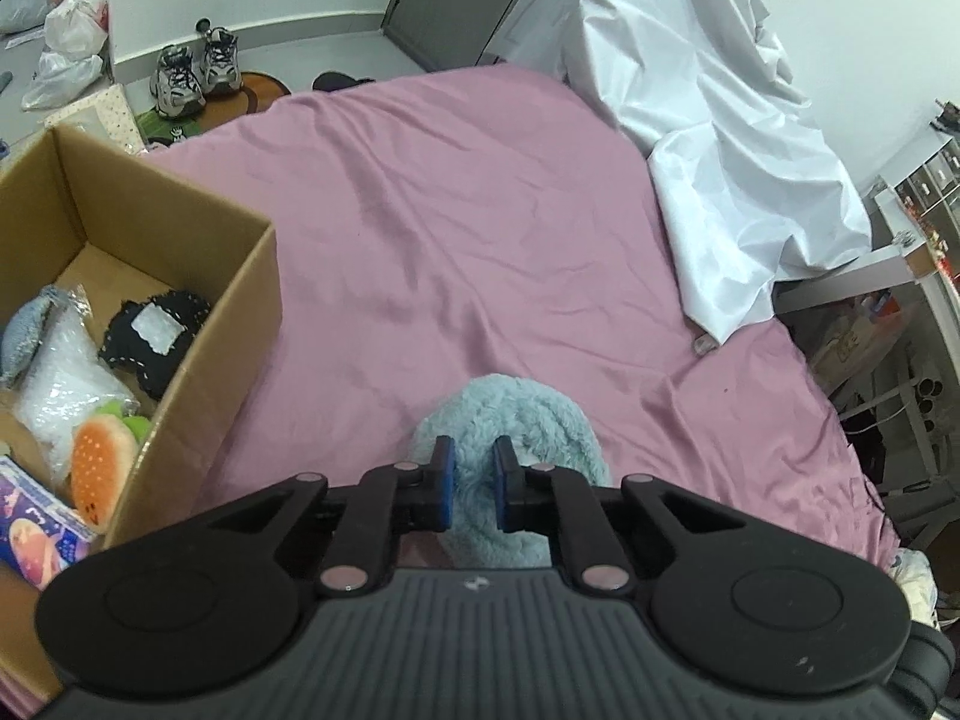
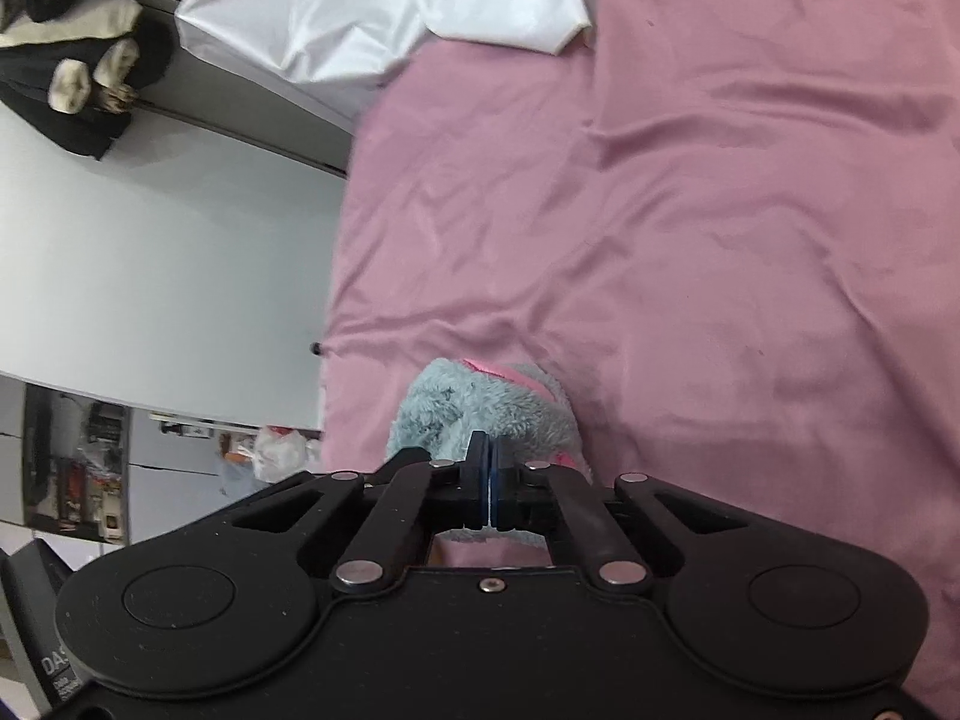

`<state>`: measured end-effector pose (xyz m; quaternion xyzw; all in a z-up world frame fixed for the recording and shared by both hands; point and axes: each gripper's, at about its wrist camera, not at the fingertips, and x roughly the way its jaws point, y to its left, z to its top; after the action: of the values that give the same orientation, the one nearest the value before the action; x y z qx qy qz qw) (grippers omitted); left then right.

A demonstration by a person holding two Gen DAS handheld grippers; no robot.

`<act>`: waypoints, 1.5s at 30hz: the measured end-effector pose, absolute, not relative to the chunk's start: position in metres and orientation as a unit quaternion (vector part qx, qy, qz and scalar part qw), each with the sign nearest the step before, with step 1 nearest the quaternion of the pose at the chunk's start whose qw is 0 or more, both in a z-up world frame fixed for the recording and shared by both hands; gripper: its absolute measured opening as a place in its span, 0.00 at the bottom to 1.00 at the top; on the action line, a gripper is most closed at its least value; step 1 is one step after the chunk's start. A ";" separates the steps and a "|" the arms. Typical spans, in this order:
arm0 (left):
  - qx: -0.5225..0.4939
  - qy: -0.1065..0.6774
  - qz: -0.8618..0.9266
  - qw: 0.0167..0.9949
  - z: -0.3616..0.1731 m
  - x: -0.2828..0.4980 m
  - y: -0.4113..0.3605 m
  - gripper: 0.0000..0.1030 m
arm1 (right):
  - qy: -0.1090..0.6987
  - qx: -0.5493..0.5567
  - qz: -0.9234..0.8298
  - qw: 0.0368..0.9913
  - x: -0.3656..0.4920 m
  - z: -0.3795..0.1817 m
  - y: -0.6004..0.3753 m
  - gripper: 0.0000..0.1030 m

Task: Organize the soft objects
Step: 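Carry the grey fluffy plush with the right gripper over the box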

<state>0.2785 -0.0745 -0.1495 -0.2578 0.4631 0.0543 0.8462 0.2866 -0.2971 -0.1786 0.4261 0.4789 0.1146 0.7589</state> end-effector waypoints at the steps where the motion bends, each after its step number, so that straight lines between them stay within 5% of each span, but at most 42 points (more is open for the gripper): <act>1: -0.255 0.459 0.054 0.849 -0.145 0.277 -0.075 0.11 | 0.476 0.427 0.120 0.759 0.286 -0.176 -0.297 0.00; 23: -0.241 0.392 0.089 0.884 -0.072 0.224 -0.021 0.10 | 0.442 0.414 0.238 0.759 0.263 -0.122 -0.249 0.00; 45: -0.273 0.379 0.114 0.877 -0.077 0.196 0.054 0.10 | 0.431 0.387 0.281 0.765 0.246 -0.120 -0.180 0.00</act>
<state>0.1959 0.0543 -0.0766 -0.2731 0.3792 0.1145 0.8766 0.2460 -0.1796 -0.1201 0.3871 0.4307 0.2809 0.7653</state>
